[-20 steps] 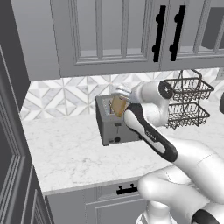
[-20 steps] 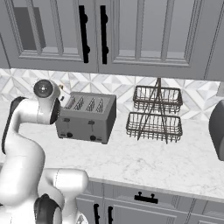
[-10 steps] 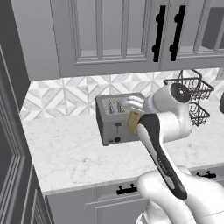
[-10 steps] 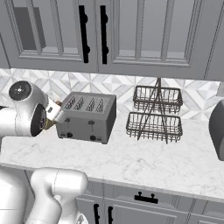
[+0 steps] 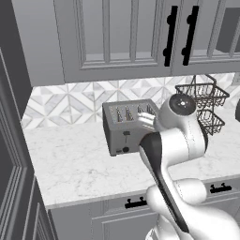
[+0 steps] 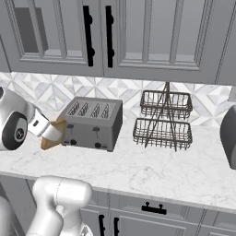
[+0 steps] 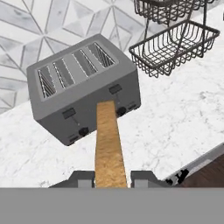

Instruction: Start the toaster. Once the lever pops up, take the bread to the plate on the dining counter.

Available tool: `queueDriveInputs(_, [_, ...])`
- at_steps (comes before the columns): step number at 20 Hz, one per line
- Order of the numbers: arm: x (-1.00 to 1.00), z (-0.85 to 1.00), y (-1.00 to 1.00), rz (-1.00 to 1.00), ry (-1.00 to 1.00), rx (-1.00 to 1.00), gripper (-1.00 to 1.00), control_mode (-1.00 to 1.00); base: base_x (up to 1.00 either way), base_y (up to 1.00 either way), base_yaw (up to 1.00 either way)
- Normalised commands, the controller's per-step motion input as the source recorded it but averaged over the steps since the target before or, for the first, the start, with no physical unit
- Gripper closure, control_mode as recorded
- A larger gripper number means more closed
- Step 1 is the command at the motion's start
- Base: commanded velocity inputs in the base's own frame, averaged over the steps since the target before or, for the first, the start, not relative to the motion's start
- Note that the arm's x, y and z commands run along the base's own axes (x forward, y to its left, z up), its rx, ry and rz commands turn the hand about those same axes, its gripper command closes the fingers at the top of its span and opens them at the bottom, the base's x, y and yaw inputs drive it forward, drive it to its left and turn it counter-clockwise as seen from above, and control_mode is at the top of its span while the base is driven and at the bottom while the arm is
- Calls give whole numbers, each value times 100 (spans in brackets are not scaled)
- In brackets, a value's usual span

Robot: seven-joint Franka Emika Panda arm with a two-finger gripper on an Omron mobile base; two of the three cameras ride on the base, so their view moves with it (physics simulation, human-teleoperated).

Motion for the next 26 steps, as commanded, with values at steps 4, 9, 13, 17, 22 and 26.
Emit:
queueDriveInputs(4, [-9,0,0,-10,1,-7,100,100,-5,0,-4])
queueDriveInputs(9, [0,0,0,0,0,0,100,100,-44,-16,-44])
queueDriveInputs(13, [0,0,0,0,0,0,100,100,-34,-14,-74])
queueDriveInputs(17, [0,0,0,0,0,0,100,100,-6,-6,-80])
queueDriveInputs(22, [0,0,0,0,0,0,100,100,1,-8,-76])
queueDriveInputs(26, [0,0,0,0,0,0,100,100,15,-19,-69])
